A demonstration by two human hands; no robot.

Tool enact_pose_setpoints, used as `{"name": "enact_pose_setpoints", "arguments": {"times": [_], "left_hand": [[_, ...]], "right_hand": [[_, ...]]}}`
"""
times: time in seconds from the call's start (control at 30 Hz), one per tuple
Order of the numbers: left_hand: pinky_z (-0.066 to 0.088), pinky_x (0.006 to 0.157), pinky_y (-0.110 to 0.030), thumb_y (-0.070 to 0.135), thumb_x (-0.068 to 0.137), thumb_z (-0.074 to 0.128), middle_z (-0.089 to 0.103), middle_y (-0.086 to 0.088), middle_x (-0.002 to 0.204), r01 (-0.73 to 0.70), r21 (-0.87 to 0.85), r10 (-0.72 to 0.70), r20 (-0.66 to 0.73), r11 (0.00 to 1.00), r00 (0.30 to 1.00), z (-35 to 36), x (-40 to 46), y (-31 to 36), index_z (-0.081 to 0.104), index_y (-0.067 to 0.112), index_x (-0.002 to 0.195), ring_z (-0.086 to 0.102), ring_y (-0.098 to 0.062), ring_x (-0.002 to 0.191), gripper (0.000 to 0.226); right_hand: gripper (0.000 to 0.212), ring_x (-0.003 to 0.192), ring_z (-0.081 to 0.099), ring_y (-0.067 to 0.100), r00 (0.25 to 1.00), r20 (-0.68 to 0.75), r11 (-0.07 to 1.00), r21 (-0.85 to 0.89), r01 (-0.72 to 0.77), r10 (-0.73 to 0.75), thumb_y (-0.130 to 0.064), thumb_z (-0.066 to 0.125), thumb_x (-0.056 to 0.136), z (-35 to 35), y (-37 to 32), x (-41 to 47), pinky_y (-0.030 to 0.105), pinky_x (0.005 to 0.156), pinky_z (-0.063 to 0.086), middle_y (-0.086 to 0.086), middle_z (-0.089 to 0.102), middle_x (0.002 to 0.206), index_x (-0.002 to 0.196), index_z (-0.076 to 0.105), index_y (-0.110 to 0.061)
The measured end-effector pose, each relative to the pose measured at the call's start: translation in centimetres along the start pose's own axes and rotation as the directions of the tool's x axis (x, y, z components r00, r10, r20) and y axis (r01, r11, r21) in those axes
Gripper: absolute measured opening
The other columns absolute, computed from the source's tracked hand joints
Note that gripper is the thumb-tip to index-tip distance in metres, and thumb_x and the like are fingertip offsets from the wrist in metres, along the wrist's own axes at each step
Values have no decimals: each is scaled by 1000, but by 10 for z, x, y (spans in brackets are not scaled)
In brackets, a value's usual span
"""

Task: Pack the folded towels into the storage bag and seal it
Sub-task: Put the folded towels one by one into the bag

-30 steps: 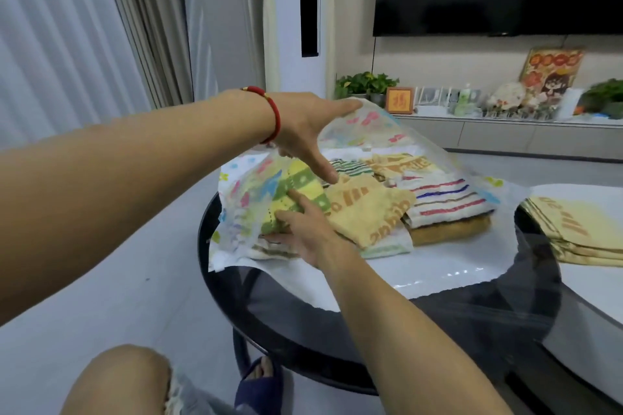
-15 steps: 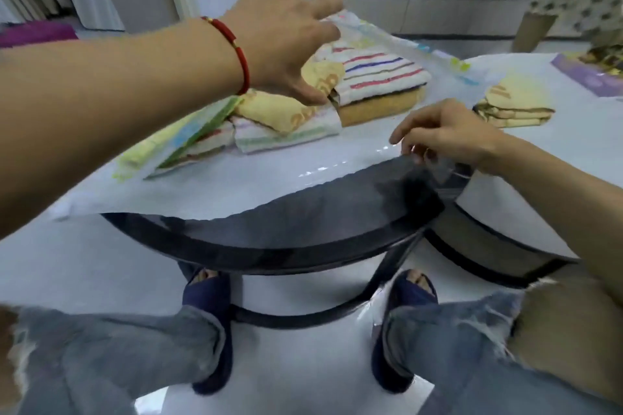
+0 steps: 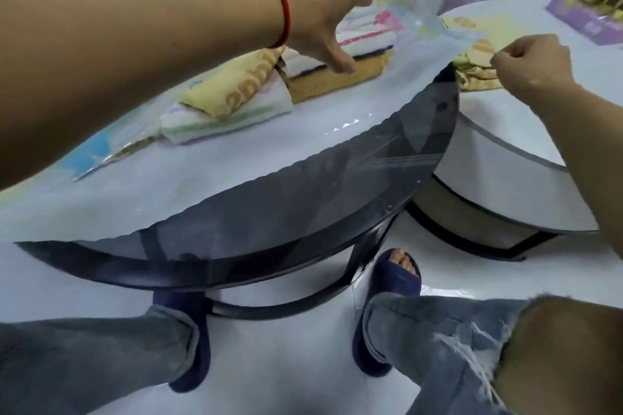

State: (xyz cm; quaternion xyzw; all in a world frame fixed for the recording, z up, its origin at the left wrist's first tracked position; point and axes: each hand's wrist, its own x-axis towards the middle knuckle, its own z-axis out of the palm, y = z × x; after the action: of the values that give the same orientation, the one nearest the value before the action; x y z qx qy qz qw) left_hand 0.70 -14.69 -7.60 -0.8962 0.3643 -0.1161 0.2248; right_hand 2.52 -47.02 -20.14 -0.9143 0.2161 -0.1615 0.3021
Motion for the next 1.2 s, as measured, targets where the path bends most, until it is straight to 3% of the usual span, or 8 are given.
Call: {"name": "enact_pose_setpoints", "arguments": {"times": [0.2,0.6,0.67,0.73,0.8,0.97,1.03,1.2], "left_hand": [[47,96,-53,64,79,64,55,-18,136,18,-81,-23,-57,997,998,4,32,3,49,7,140,52,-39,119,84],[47,94,-51,71,75,57,54,-18,140,61,-136,-72,-74,989,995,4,49,6,51,12,141,51,-39,123,89],[47,91,-51,75,73,54,53,-16,140,59,-118,-69,-85,991,994,4,45,8,52,15,140,48,-38,125,90],[48,87,-50,78,71,52,51,-14,141,43,-125,-54,-85,991,995,4,38,11,53,20,139,45,-36,126,89],[51,84,-49,79,69,51,52,-12,140,41,-145,-53,-75,989,996,3,30,14,54,23,138,47,-36,123,89],[50,88,-57,75,70,59,50,-13,143,107,-178,-108,6,978,994,1,-1,10,52,33,138,51,-42,121,81],[51,87,-57,74,70,60,48,-13,144,137,-172,-134,28,976,991,2,-18,7,52,35,138,51,-44,118,79],[50,91,-57,70,74,63,43,-10,150,213,-152,-199,101,965,975,4,-57,-8,46,32,143,50,-43,121,81]], "right_hand": [[35,125,57,42,996,66,992,-117,-51,59,-24,48,103,18,24,57,45,106,48,22,63,136,129,69,-14],[26,133,43,40,965,107,946,-249,-206,238,-24,65,90,20,33,85,49,110,35,15,59,131,115,65,-30],[28,125,54,38,964,146,964,-178,-196,223,-14,64,89,8,34,75,46,106,48,13,62,128,113,69,-26],[32,108,62,33,953,199,973,-42,-226,230,-5,60,89,-3,37,62,42,85,58,12,62,122,114,69,-22],[42,86,59,27,925,286,940,160,-303,249,3,52,88,-14,40,46,35,61,50,14,58,119,119,68,-21],[60,68,43,19,907,369,708,585,-395,201,7,43,79,-48,42,-5,29,57,38,8,49,94,127,70,-19],[63,82,49,23,927,355,614,706,-353,125,6,44,75,-65,35,-29,29,64,39,10,52,100,125,72,-19],[59,129,60,37,897,423,411,846,-340,-129,5,39,82,-101,-1,-95,41,116,43,20,61,141,127,72,-14]]}}
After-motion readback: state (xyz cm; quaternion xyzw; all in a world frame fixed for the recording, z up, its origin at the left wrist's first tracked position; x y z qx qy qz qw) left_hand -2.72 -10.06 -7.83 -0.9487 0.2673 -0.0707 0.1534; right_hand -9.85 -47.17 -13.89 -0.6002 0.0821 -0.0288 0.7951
